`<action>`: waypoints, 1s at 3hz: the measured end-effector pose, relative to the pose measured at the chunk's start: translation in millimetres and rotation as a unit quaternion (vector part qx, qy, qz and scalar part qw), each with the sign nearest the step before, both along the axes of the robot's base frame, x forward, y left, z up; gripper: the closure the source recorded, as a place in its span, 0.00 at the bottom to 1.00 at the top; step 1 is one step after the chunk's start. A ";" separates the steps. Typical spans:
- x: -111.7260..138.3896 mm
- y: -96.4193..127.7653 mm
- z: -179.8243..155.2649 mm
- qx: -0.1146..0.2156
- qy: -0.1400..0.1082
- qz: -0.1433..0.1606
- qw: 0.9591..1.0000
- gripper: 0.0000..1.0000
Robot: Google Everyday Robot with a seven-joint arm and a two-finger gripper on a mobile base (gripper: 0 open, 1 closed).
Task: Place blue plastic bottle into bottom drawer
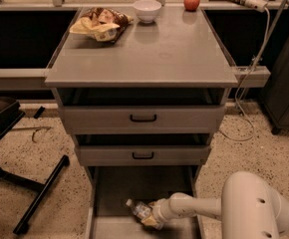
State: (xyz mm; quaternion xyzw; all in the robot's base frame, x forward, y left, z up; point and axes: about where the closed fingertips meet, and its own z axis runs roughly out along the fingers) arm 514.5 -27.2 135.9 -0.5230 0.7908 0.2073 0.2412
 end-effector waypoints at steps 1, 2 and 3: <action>0.0 0.0 0.0 0.000 0.000 0.000 1.000 0.12; -0.1 0.1 0.0 0.000 0.000 0.000 1.000 0.00; -0.1 0.1 -0.1 0.000 0.000 0.000 1.000 0.00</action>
Offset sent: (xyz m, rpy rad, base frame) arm 0.0000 0.0000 0.0000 0.0000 0.0000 0.0000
